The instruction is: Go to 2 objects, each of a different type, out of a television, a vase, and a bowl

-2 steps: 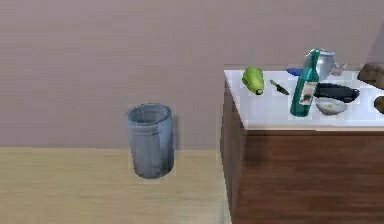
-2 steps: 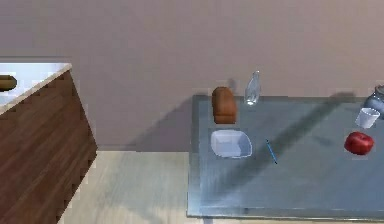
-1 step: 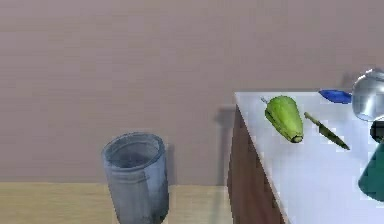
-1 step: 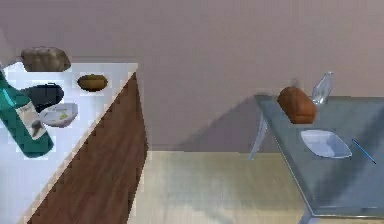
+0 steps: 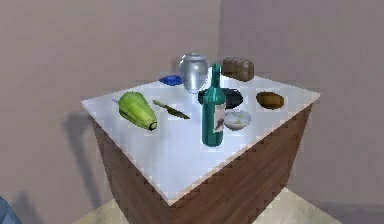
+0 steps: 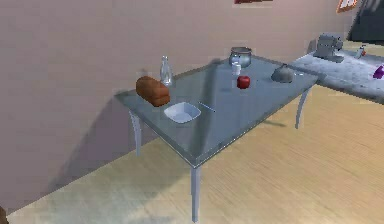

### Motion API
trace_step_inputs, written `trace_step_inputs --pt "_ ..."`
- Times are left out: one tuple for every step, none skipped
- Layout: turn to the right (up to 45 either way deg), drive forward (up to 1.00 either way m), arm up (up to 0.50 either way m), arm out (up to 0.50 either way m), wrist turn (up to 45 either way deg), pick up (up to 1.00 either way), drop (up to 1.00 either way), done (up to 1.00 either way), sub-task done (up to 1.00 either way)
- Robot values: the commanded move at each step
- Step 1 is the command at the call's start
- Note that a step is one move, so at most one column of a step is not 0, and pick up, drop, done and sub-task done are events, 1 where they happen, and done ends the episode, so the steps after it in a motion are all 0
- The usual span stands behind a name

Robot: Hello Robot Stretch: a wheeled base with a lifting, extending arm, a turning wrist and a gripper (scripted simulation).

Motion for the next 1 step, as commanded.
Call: trace_step_inputs --pt "0.0 0.00 0.00 0.00 0.0 0.00 0.00 1.00 0.00"
